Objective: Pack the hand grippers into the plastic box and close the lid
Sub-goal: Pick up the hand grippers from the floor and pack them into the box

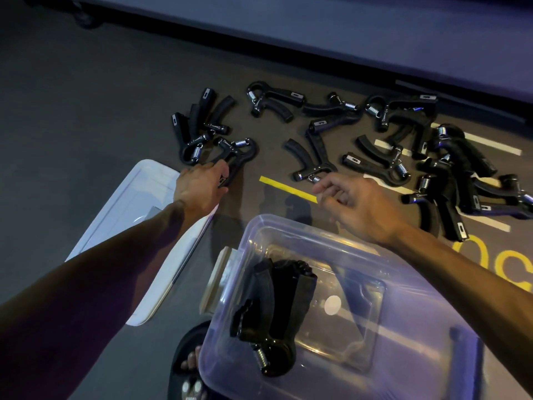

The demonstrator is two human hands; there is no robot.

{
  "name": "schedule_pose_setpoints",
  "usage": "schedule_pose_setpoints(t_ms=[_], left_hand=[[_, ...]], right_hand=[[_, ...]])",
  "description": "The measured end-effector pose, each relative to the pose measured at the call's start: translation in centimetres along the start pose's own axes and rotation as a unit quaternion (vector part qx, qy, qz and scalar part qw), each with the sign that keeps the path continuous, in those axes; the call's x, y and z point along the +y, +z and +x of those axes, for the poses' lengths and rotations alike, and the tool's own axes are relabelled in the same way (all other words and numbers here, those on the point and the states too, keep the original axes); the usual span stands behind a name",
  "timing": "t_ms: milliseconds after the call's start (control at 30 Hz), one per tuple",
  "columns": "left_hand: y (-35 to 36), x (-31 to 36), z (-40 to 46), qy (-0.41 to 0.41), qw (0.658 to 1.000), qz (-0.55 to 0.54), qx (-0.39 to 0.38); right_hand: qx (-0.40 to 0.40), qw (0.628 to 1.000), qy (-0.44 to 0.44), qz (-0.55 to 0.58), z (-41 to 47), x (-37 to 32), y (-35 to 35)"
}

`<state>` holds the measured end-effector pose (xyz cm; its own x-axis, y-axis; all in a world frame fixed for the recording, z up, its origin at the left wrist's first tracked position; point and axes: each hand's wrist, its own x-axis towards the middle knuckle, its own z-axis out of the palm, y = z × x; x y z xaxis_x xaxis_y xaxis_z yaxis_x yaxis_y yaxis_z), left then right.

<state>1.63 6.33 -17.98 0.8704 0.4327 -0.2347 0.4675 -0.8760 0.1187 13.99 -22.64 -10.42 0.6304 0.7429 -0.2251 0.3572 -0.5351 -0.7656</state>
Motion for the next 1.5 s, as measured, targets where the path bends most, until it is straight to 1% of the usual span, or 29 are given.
schedule_pose_setpoints(t_ms=[100,233,333,467,667,800,900,967,1033,1100,1200,1300,1400,1467,1500], left_hand=[[-0.3,-0.2,-0.5,-0.001,1.000,-0.016,0.020],[-2.8,-0.7,-1.9,0.007,0.992,-0.107,0.060],[-5.6,-0.1,-3.5,0.047,0.982,-0.167,0.072],[-9.6,1.9,-6.4,0.114,0.960,-0.229,0.110],[-17.3,7.3,-10.9,0.231,0.929,-0.213,0.194],[-20.3,10.5,-13.8,0.295,0.909,-0.224,0.190],[-20.6,12.5,-15.7,0.293,0.891,-0.306,0.163],[-20.1,13.3,-16.4,0.282,0.877,-0.362,0.145],[-19.1,13.5,-16.4,0.278,0.874,-0.378,0.125],[-17.4,13.0,-16.2,0.278,0.882,-0.363,0.111],[-13.7,11.7,-15.5,0.281,0.895,-0.327,0.117],[-9.9,10.8,-14.6,0.280,0.913,-0.276,0.114],[-7.4,11.0,-13.9,0.286,0.921,-0.248,0.096],[-6.3,11.1,-13.7,0.287,0.924,-0.237,0.086],[-6.0,11.0,-13.6,0.284,0.927,-0.232,0.081]], right_hand=[[0.019,1.000,-0.004,0.000,-0.2,0.0,-0.2],[0.064,0.997,-0.021,0.028,-0.8,-1.0,-0.5],[0.082,0.995,-0.035,0.046,-1.7,-2.2,-0.8],[0.108,0.991,-0.075,0.024,-3.9,-4.5,-1.3],[0.152,0.976,-0.153,-0.010,-7.9,-9.4,-2.9],[0.160,0.972,-0.172,0.001,-10.4,-12.5,-3.4],[0.165,0.971,-0.172,-0.024,-11.9,-13.3,-3.7],[0.148,0.975,-0.166,-0.002,-12.6,-13.0,-3.7],[0.120,0.981,-0.145,0.048,-13.4,-12.3,-3.6],[0.101,0.984,-0.106,0.100,-14.6,-10.8,-3.3],[0.066,0.991,-0.021,0.114,-17.0,-7.6,-3.3],[-0.020,0.993,0.082,0.084,-18.8,-5.0,-3.9],[-0.105,0.982,0.156,0.023,-19.2,-3.3,-3.8],[-0.137,0.972,0.190,-0.024,-18.7,-2.5,-2.6],[-0.140,0.969,0.202,-0.038,-18.3,-2.1,-1.8]])
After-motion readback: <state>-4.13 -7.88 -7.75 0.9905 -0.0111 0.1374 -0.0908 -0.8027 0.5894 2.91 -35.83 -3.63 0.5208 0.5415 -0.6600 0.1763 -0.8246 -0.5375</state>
